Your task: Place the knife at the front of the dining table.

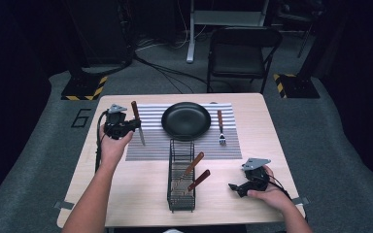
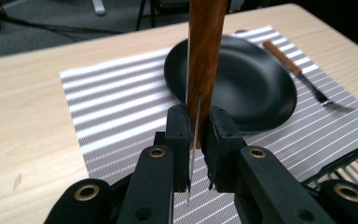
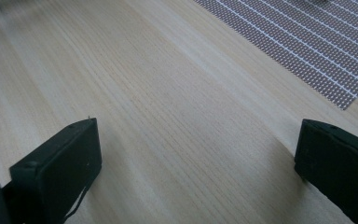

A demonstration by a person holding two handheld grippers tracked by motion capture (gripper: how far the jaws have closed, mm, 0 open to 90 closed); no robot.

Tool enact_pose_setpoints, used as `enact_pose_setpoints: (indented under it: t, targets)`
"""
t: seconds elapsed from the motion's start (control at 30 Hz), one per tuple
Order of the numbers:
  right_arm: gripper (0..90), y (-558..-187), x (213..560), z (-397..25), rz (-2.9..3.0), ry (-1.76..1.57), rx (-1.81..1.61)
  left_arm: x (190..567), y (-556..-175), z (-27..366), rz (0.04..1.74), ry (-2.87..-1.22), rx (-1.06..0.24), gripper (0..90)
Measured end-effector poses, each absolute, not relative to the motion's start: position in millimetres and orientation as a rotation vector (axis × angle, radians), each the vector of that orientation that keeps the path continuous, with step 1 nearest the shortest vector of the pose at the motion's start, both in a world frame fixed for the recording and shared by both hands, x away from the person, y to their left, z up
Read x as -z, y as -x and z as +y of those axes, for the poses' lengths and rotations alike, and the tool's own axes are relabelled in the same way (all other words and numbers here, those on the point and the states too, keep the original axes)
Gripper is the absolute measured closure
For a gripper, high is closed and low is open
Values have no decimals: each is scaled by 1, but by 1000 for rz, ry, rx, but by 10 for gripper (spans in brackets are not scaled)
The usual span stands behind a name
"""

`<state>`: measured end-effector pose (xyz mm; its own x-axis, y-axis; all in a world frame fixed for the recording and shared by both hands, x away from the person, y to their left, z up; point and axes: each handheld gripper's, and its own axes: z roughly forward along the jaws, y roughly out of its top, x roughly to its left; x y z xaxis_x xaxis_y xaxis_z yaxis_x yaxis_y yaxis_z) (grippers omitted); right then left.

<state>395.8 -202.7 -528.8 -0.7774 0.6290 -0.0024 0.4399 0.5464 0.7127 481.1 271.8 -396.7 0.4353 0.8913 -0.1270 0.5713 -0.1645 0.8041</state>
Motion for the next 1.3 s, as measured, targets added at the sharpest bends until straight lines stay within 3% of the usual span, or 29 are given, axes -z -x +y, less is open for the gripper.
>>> enact_pose_setpoints:
  t: [0.87,1.3]
  targets:
    - [0,-396,529,-203,2525,-896,-1058,426,-499,270,1309,-1859,-432,805]
    - [0,-396,529,-203,2525,-896,-1058,447,-525,275,1387,-1711,-377,805]
